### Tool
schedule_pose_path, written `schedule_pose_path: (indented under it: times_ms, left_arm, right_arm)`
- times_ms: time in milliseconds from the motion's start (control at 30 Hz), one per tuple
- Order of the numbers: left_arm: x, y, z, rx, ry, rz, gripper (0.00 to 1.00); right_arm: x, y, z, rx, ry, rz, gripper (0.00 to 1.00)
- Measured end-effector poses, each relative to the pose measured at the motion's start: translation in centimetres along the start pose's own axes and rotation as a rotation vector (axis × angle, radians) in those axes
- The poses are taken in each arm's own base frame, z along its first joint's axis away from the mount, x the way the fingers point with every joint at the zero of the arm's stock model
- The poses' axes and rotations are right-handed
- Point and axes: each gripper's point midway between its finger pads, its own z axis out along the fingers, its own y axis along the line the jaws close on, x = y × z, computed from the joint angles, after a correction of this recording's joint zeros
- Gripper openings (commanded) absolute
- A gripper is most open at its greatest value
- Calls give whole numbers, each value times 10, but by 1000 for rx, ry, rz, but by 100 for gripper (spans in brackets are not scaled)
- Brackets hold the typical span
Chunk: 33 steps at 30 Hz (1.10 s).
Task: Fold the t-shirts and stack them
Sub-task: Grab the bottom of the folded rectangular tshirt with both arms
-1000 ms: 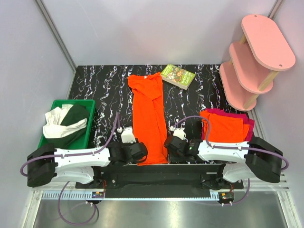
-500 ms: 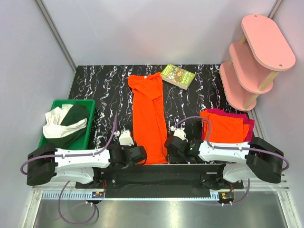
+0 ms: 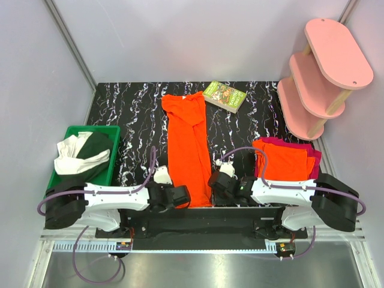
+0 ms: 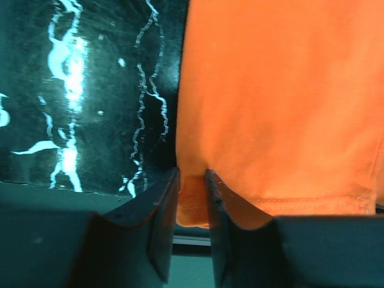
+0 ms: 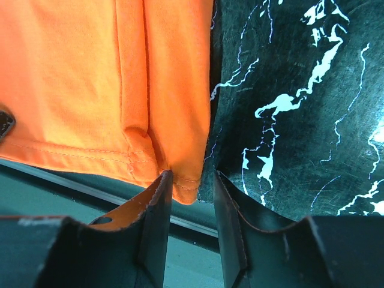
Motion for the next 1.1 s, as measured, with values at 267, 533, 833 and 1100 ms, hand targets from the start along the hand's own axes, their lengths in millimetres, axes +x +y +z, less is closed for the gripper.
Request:
schedule_pose_path:
  times_ms: [267,533,833,1100]
  left_arm:
    - [7,-6,-2,22,18,-4,19]
    - [18,-13,-8,60,38,-3,40]
    - [40,4,-16,18,105,59,25]
    - [44,11,-14,-12,115,69,34]
  right_arm:
    - [3,-2,0,8,12,-2,30]
    - [6,-1,-1,0,27,5,33]
    - [6,-2,-2,1,31,5,32]
    - [7,-2,-2,3,32,7,33]
